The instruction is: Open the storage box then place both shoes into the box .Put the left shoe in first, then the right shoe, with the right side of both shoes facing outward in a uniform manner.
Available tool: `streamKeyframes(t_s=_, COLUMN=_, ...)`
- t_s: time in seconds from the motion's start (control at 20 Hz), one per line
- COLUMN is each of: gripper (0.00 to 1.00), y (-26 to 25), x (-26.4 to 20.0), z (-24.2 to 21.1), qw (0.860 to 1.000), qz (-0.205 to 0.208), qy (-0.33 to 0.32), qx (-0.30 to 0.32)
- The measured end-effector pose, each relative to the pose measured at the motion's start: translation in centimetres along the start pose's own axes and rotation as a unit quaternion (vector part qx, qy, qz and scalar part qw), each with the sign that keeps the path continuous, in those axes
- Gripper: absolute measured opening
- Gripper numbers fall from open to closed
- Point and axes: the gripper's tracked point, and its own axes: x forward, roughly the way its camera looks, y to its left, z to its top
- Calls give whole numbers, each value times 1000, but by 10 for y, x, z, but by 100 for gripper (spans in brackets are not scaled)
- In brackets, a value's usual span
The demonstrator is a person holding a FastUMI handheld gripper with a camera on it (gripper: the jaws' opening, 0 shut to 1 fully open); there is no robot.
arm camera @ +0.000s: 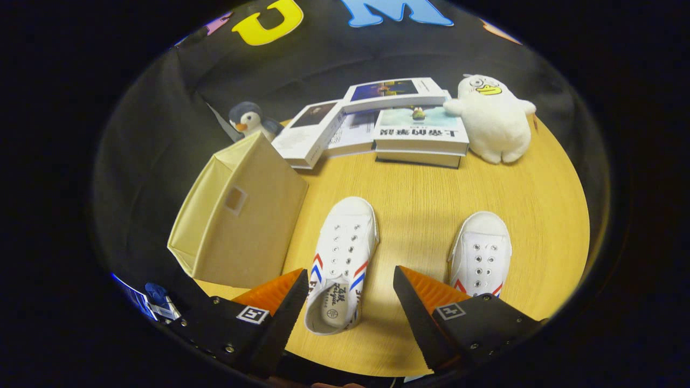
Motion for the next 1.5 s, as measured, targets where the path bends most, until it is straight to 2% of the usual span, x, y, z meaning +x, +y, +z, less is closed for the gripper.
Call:
streamKeyframes(t_s=0.25, gripper=95, y=-16, x=36, z=-16, qw=999, qz=-27, qy=32, qx=-34)
streamKeyframes(t_s=0.4, gripper=92, y=-20, x=58, z=-21, qw=998, qz=-30, qy=47, qx=-34)
streamKeyframes(t_s=0.45, gripper=86, y=-19, x=63, z=-21, qw=998, qz=-26, qy=52, qx=-30)
streamKeyframes(t_s=0.5, gripper=86, y=-13, x=64, z=-22, qw=998, qz=-12, qy=56, qx=-21)
streamKeyframes(t_s=0.6, gripper=63, y=0, x=68, z=-23, qw=998, qz=21, qy=61, qx=-12)
streamKeyframes(t_s=0.65, gripper=31, y=-1, x=70, z=-23, qw=998, qz=21, qy=57, qx=-18)
streamKeyframes(t_s=0.7, gripper=31, y=-2, x=65, z=-21, qw=998, qz=22, qy=56, qx=-16)
streamKeyframes(t_s=0.8, gripper=11, y=-1, x=63, z=-20, qw=997, qz=31, qy=53, qx=41)
streamKeyframes(t_s=0.85, gripper=4, y=0, x=63, z=-23, qw=996, qz=34, qy=63, qx=56)
streamKeyframes(t_s=1.15, gripper=4, y=14, x=29, z=-9, qw=990, qz=64, qy=63, qx=105)
streamKeyframes(t_s=1.5, gripper=3, y=37, x=-27, z=36, qw=993, qz=73, qy=16, qx=90)
